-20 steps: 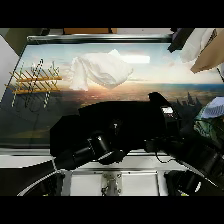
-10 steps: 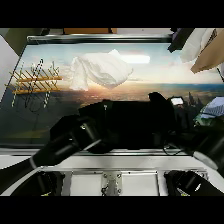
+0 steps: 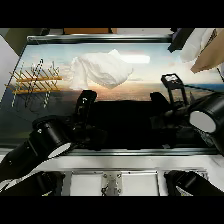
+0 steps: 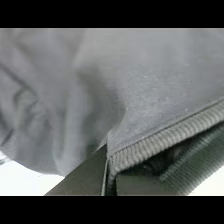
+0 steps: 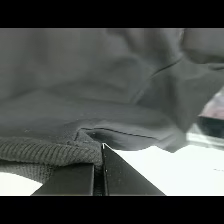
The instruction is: Fold the clothes and pants, and hang the long-sleeved shirts on hangers.
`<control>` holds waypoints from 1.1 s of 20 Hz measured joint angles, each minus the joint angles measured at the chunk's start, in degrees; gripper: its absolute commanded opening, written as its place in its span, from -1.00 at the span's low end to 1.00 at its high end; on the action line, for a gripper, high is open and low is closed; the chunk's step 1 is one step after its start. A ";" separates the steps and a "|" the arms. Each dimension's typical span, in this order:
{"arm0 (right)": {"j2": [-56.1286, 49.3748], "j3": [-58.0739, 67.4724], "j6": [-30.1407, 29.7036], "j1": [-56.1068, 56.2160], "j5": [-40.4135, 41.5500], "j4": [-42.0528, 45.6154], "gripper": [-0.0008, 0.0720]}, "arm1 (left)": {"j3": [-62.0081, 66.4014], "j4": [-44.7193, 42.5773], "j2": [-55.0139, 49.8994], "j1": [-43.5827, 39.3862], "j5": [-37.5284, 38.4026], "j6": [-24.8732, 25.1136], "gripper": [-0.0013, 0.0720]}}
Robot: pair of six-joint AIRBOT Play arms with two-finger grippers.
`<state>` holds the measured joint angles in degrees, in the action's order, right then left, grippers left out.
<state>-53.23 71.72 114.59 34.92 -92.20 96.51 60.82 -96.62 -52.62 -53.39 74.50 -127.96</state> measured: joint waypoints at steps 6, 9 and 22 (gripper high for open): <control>-7.32 0.72 2.01 2.05 3.78 -1.05 -0.90 | -2.19 11.72 -5.20 9.97 -5.60 11.93 -0.92; -9.49 0.79 2.27 2.25 4.59 -1.42 -0.90 | -2.03 16.41 -7.48 13.14 -4.72 17.86 -0.92; -10.82 0.79 2.43 2.34 5.20 -1.66 -0.90 | -1.92 22.77 -0.79 22.53 -2.54 25.66 0.94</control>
<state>-64.05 72.51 117.01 37.26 -87.00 94.85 58.89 -73.84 -53.41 -30.85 71.96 -102.30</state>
